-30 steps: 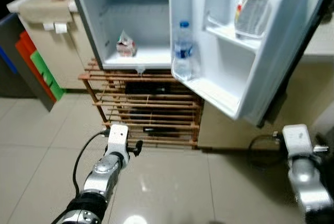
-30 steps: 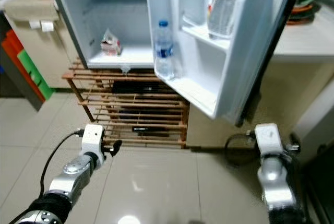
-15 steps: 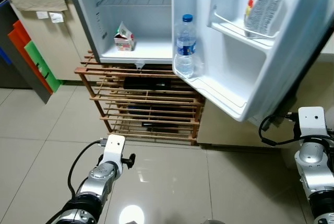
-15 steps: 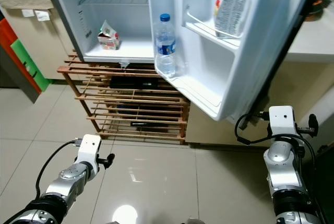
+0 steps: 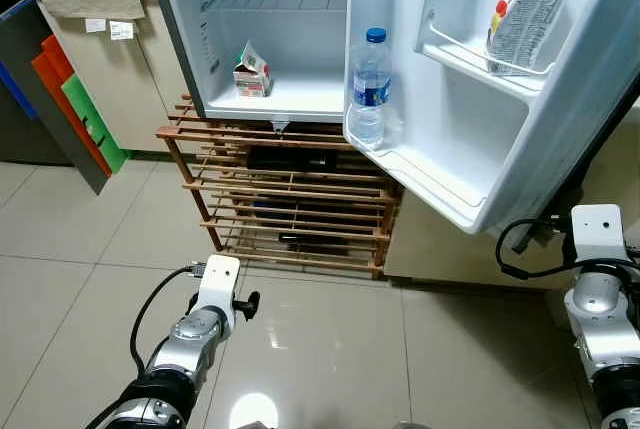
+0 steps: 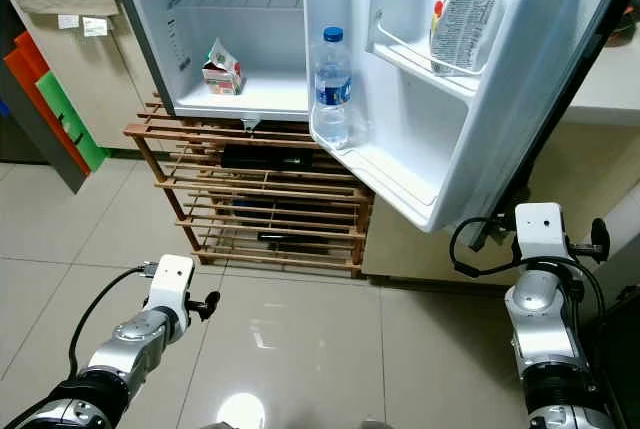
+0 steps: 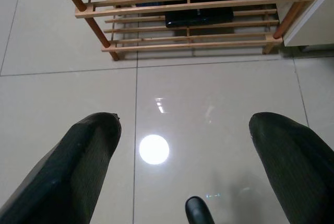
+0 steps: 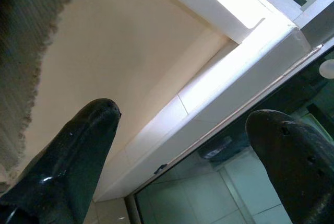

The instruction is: Restocking fridge

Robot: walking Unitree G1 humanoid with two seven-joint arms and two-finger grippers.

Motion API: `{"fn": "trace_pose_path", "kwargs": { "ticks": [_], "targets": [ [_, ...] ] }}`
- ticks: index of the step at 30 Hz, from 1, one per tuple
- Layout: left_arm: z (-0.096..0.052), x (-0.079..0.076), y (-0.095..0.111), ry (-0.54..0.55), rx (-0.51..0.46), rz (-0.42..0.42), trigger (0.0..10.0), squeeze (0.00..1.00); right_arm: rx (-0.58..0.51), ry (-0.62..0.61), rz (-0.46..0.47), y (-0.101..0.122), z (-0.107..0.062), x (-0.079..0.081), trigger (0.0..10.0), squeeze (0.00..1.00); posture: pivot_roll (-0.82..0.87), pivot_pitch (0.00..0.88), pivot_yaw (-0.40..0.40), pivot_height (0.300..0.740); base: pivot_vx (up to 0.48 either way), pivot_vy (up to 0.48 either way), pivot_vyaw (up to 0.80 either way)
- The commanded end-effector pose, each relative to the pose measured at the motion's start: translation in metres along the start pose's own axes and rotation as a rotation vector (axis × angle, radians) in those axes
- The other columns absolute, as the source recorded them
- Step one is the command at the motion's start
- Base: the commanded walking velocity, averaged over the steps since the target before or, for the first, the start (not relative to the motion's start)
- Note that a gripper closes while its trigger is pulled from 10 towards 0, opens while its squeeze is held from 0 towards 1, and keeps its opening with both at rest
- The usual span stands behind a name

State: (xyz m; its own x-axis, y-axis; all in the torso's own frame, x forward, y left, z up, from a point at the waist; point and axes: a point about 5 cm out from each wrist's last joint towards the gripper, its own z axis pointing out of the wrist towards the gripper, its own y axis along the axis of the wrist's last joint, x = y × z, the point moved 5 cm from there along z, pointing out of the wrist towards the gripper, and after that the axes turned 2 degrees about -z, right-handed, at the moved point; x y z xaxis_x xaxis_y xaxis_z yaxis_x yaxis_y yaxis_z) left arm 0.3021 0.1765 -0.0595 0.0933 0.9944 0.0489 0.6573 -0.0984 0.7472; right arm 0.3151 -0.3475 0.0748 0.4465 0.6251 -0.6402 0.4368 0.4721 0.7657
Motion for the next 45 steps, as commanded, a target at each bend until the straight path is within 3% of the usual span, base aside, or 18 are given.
{"fn": "trace_pose_path", "kwargs": {
  "ticks": [1, 4, 5, 6, 7, 8, 10, 14, 19, 23, 27, 28, 30, 34, 36, 38, 43, 45],
  "targets": [
    [0.0, 0.003, 0.0, 0.011, 0.008, 0.018, 10.0, 0.0, -0.015, -0.007, 0.009, 0.004, 0.0, -0.001, 10.0, 0.0, -0.16, 0.0, 0.047, 0.74, 0.0, 0.0, 0.0],
    [0.0, 0.003, 0.0, 0.011, 0.008, 0.018, 10.0, 0.0, -0.015, -0.007, 0.009, 0.004, 0.0, -0.001, 10.0, 0.0, -0.16, 0.0, 0.047, 0.74, 0.0, 0.0, 0.0],
    [0.0, 0.009, -0.01, 0.03, 0.047, 0.02, 10.0, 0.0, -0.052, -0.038, 0.024, 0.017, 0.004, -0.007, 10.0, 0.0, -0.16, 0.0, 0.047, 0.74, 0.0, 0.0, 0.0],
    [-0.006, 0.02, -0.047, 0.067, 0.165, 0.069, 10.0, 0.0, -0.261, 0.068, 0.214, 0.089, 0.006, -0.002, 10.0, 0.0, -0.18, 0.0, 0.059, 0.74, 0.0, 0.0, 0.0],
    [-0.013, 0.027, -0.071, 0.087, 0.245, 0.1, 10.0, 0.0, -0.43, 0.157, 0.337, 0.142, -0.002, -0.003, 10.0, 0.0, -0.17, 0.0, 0.058, 0.74, 0.0, 0.0, 0.0],
    [-0.018, 0.032, -0.086, 0.099, 0.292, 0.12, 10.0, 0.0, -0.544, 0.222, 0.406, 0.175, -0.012, -0.005, 10.0, 0.0, -0.17, 0.0, 0.058, 0.74, 0.0, 0.0, 0.0],
    [-0.02, 0.033, -0.091, 0.101, 0.308, 0.123, 10.0, 0.0, -0.601, 0.256, 0.44, 0.19, -0.019, -0.005, 10.0, 0.0, -0.17, 0.0, 0.058, 0.74, 0.0, 0.0, 0.0],
    [-0.018, 0.028, -0.088, 0.096, 0.304, 0.055, 10.0, 0.0, -0.598, 0.26, 0.437, 0.19, -0.019, -0.003, 10.0, 0.0, -0.17, 0.0, 0.055, 0.74, 0.0, 0.0, 0.0],
    [-0.014, 0.021, -0.081, 0.085, 0.287, 0.051, 10.0, 0.0, -0.601, 0.28, 0.441, 0.191, -0.019, -0.002, 10.0, 0.0, -0.17, 0.0, 0.054, 0.74, 0.0, 0.0, 0.0],
    [-0.017, 0.029, -0.086, 0.087, 0.29, 0.052, 10.0, 0.0, -0.606, 0.319, 0.481, 0.197, -0.023, 0.001, 10.0, 0.0, -0.17, 0.0, 0.055, 0.74, 0.0, 0.0, 0.0],
    [-0.018, 0.029, -0.088, 0.074, 0.308, 0.053, 10.0, 0.0, -0.591, 0.638, 0.749, 0.228, -0.076, 0.051, 10.0, 0.0, -0.18, 0.0, 0.059, 0.74, 0.0, 0.0, 0.0],
    [-0.019, 0.027, -0.091, 0.063, 0.324, 0.044, 10.0, 0.0, -0.59, 0.746, 0.78, 0.24, -0.1, 0.07, 10.0, 0.0, -0.18, 0.0, 0.06, 0.74, 0.0, 0.0, 0.0],
    [-0.02, 0.024, -0.097, 0.053, 0.356, -0.008, 10.0, 0.0, -0.607, 0.869, 0.805, 0.256, -0.132, 0.088, 10.0, 0.0, -0.18, 0.0, 0.061, 0.74, 0.0, 0.0, 0.0],
    [-0.023, 0.019, -0.104, 0.048, 0.399, -0.125, 10.0, 0.0, -0.678, 1.005, 0.876, 0.283, -0.162, 0.09, 10.0, 0.0, -0.18, 0.0, 0.061, 0.74, 0.0, 0.0, 0.0],
    [-0.023, 0.019, -0.105, 0.051, 0.403, -0.134, 10.0, 0.0, -0.739, 1.18, 0.918, 0.298, -0.188, 0.085, 10.0, 0.0, -0.18, 0.0, 0.058, 0.74, 0.0, 0.0, 0.0],
    [-0.023, 0.019, -0.105, 0.052, 0.403, -0.136, 10.0, 0.0, -0.744, 1.249, 0.904, 0.299, -0.195, 0.087, 10.0, 0.0, -0.18, 0.0, 0.058, 0.74, 0.0, 0.0, 0.0],
    [-0.021, 0.019, -0.101, 0.037, 0.382, -0.102, 10.0, 0.0, -0.653, 1.181, 0.815, 0.275, -0.169, 0.091, 10.0, 0.0, -0.17, 0.0, 0.053, 0.74, 0.0, 0.0, 0.0],
    [-0.013, 0.017, -0.076, 0.016, 0.264, -0.018, 10.0, 0.0, -0.564, 0.977, 0.739, 0.25, -0.13, 0.086, 10.0, 0.0, -0.17, 0.0, 0.055, 0.74, 0.0, 0.0, 0.0]
  ]
}}
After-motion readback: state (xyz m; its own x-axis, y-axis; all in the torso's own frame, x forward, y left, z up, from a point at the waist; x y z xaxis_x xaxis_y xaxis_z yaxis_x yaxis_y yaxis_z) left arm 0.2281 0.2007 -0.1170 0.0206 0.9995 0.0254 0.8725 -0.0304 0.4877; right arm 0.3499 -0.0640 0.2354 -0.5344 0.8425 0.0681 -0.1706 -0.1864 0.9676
